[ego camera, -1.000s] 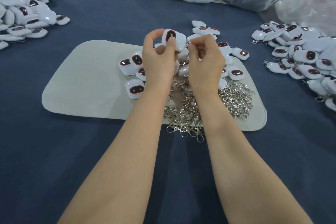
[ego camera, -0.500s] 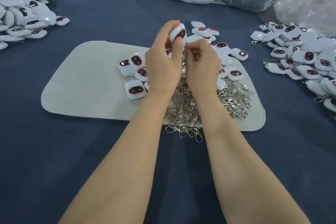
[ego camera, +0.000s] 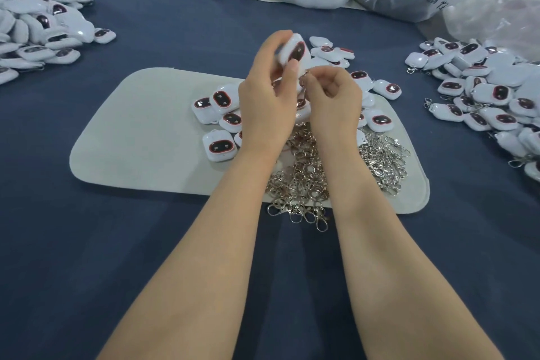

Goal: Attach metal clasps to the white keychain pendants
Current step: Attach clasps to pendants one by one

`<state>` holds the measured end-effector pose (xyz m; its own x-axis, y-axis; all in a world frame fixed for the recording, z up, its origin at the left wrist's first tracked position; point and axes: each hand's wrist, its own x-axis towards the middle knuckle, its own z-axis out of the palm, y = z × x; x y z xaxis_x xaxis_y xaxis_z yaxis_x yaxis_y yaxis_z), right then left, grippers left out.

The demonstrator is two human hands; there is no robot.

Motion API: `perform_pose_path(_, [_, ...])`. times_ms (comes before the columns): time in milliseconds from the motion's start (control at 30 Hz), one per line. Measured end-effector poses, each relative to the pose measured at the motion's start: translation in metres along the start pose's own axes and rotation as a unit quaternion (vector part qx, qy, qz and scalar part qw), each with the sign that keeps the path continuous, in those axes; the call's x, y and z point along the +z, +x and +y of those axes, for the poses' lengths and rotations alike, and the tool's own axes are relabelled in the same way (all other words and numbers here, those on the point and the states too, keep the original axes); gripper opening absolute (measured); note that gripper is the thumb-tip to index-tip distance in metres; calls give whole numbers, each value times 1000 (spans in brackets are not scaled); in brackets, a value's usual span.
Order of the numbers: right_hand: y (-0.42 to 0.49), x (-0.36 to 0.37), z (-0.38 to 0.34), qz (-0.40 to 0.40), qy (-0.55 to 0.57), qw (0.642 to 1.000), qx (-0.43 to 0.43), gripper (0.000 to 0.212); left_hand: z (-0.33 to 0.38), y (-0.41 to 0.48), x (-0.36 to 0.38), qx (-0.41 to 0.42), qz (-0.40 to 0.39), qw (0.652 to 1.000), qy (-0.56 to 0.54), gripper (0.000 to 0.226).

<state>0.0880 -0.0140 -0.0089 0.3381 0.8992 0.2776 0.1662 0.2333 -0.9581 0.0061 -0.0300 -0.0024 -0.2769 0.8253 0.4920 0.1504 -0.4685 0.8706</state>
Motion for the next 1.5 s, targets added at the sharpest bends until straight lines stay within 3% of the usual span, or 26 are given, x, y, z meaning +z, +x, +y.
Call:
perform_pose_path(67, [0, 0, -1, -4, 60, 998, 17, 12, 2, 3, -1, -95, 23, 990, -97, 21])
perform_pose_path(200, [0, 0, -2, -11, 96, 995, 17, 14, 2, 8, -2, -258, 68, 932, -246, 19])
perform_pose_path(300, [-2, 1, -4, 0, 92, 996, -1, 15, 1, 9, -1, -310, 68, 903, -291, 30])
perform_pose_path(467, [-5, 3, -5, 51, 35, 997, -49, 14, 3, 9, -1, -332, 62, 890, -306, 34])
perform_pose_path(600, [-7, 5, -3, 49, -32, 994, -92, 15, 3, 8, -2, -306, 79, 915, -250, 31])
perform_pose_path(767, [-6, 4, 3, 36, -92, 987, -125, 10, 3, 5, -2, -198, 71, 972, -106, 22])
perform_pose_path(1033, [-8, 5, 3, 14, -110, 987, -116, 13, 4, 1, 0, -129, 53, 989, -49, 19])
perform_pose_path(1233, [-6, 4, -5, -47, -84, 994, -61, 19, 2, 7, -2, -94, 27, 995, -7, 31])
perform_pose_path(1333, [-3, -1, -10, -67, -103, 991, -57, 5, 2, 5, 0, -77, -5, 997, 7, 38])
perform_pose_path(1433, [0, -9, -11, -9, -80, 997, -18, 12, 1, 3, 0, -84, 10, 996, 34, 44])
perform_pose_path(1500, [5, -13, -12, 61, 21, 997, 52, 13, -1, 4, -3, -72, 16, 992, 101, 42])
